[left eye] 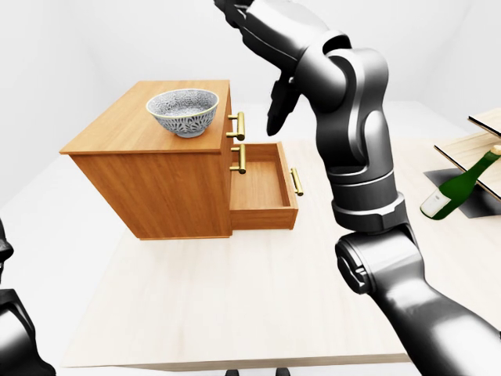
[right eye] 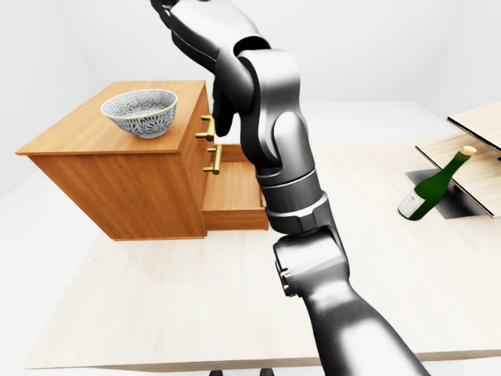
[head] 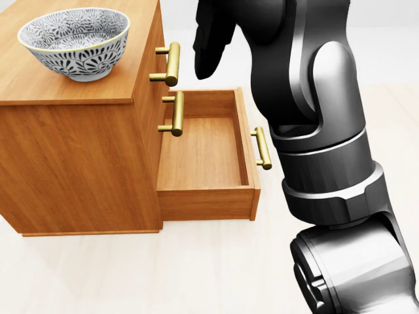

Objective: Put the bowl on top of the cabinet.

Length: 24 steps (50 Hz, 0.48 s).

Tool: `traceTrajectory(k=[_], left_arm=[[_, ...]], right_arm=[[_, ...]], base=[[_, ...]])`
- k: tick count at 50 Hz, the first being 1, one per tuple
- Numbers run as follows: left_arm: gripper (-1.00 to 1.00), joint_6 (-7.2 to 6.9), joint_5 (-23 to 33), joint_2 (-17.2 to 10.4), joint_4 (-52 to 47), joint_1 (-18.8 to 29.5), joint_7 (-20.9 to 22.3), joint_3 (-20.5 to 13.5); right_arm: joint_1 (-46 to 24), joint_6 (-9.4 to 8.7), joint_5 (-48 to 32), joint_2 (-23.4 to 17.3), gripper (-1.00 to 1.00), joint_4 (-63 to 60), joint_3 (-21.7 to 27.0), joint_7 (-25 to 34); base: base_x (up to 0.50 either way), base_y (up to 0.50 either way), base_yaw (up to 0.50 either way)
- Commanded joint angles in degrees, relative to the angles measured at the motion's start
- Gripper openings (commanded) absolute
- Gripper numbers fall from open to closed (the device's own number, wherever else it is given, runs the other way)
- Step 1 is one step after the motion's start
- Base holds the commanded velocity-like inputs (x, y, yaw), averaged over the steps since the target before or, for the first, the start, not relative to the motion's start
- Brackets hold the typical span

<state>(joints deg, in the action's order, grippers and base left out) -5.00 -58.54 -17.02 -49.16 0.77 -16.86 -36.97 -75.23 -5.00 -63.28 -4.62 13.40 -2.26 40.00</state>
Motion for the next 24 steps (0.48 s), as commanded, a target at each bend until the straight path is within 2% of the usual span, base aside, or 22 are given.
traceTrajectory(k=[1,9,24], left_arm=[[1.0,0.0,0.8,0.5,0.1,-0.2,0.7,0.3],[1.0,0.0,1.1,0.7,0.1,-0.2,1.0,0.3],[1.0,0.0,3.2,1.8,0.0,-0.6,2.0,1.7]], right_arm=[[7.4,0.0,-0.8,-1.6,1.0,-9.2,0.1,0.0],[14.1,0.0,-2.3,-0.8,1.0,-16.2,-0.4,0.0],[21.0,0.0,-7.8,-1.3,1.0,-25.9,0.4,0.0]], base=[[0.0,0.0,0.0],[0.0,0.0,0.0],[0.0,0.0,0.0]])
